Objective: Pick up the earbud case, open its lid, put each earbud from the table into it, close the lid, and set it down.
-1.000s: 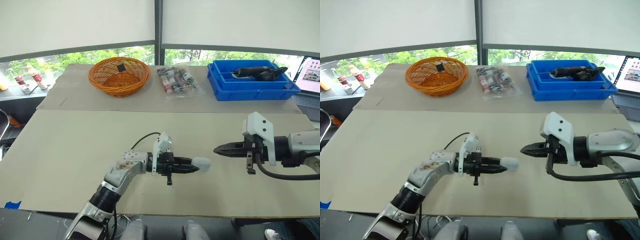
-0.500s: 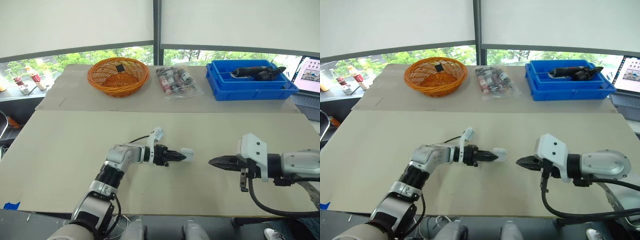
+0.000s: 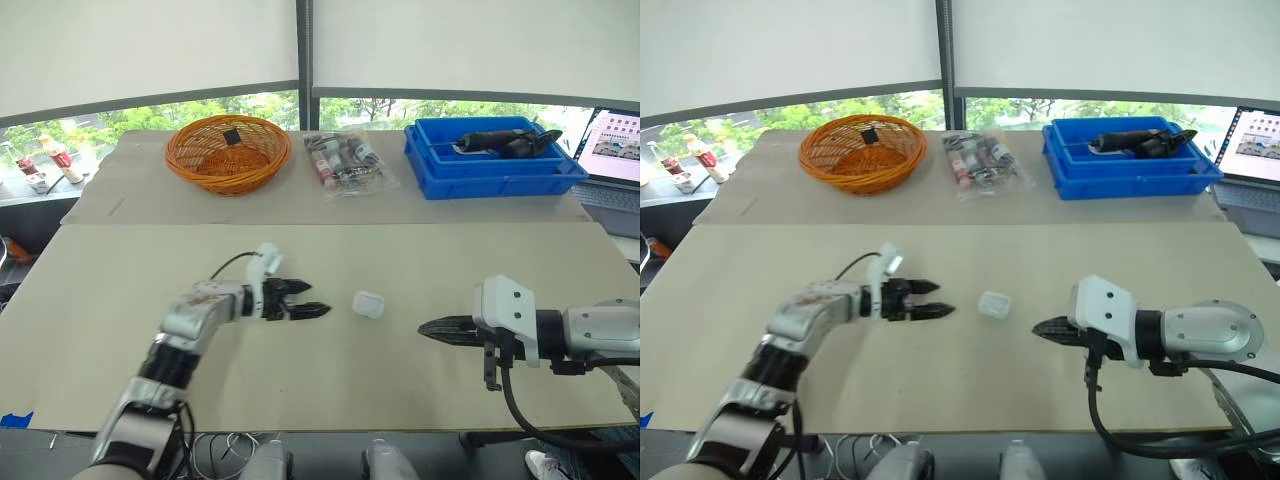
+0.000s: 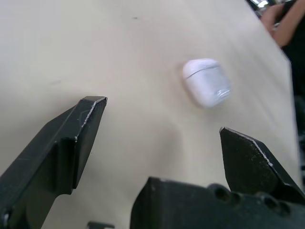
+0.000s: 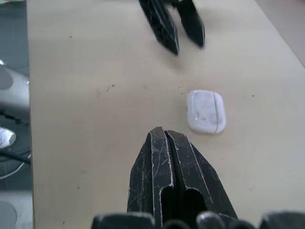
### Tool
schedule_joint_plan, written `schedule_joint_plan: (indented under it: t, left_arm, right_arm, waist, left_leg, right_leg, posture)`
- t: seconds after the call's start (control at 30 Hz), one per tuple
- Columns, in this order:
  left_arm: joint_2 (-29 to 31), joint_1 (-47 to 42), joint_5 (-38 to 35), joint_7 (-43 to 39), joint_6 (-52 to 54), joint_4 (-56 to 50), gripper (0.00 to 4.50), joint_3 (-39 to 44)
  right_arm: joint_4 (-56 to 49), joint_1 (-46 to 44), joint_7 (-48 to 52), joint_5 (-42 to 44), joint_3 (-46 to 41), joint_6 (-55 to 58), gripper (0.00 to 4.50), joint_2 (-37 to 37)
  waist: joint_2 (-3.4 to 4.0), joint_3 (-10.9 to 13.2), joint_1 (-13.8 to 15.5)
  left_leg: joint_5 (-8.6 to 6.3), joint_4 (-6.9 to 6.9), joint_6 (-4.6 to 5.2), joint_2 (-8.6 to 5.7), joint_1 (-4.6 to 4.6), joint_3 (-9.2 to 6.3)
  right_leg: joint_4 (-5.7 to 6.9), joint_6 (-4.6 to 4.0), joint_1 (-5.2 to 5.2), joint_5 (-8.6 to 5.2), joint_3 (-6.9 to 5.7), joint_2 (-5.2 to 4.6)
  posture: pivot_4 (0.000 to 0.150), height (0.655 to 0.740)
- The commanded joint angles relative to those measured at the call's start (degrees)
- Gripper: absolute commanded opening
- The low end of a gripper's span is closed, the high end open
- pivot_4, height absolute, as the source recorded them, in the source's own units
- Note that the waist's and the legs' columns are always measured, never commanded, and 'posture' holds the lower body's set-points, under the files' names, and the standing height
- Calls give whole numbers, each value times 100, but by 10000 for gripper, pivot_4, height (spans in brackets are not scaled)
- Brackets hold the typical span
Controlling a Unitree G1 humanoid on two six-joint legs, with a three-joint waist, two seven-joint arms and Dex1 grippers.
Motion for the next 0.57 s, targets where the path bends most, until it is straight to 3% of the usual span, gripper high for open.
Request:
schedule_joint_plan:
  t: [0.03,0.23,0.37,0.57]
  left_arm:
    - [611,466,-136,-699,-831,-1127,45000,379]
    - [1407,1518,104,-805,-1607,-2525,45000,665]
    - [1486,1743,-19,-744,-1728,-2888,45000,821]
    - [1331,1788,-218,-538,-1606,-3146,45000,882]
  right_arm:
    - [163,-44,214,17,-332,-164,8324,-178]
    - [637,0,701,-238,-472,-690,29826,-476]
    - [929,77,1004,-429,-548,-1187,43154,-585]
    - [1090,17,1086,-503,-450,-1375,43154,-558]
  waist:
    - [-1,1,7]
    - [1,2,83]
    - [1,2,102]
    - [1,3,78]
  left_leg:
    - [0,0,0,0,-2,0]
    - [-1,0,0,-1,-1,5]
    - [-1,0,0,1,-1,7]
    - [-3,0,3,3,0,12]
  right_leg:
    - [0,0,-1,0,0,-2]
    - [-19,0,8,0,0,-10]
    - [-15,0,8,0,-4,-9]
    - [-13,0,8,0,-2,-7]
  posture:
    - [1500,7400]
    - [1500,7400]
    - [1500,7400]
    - [1500,7400]
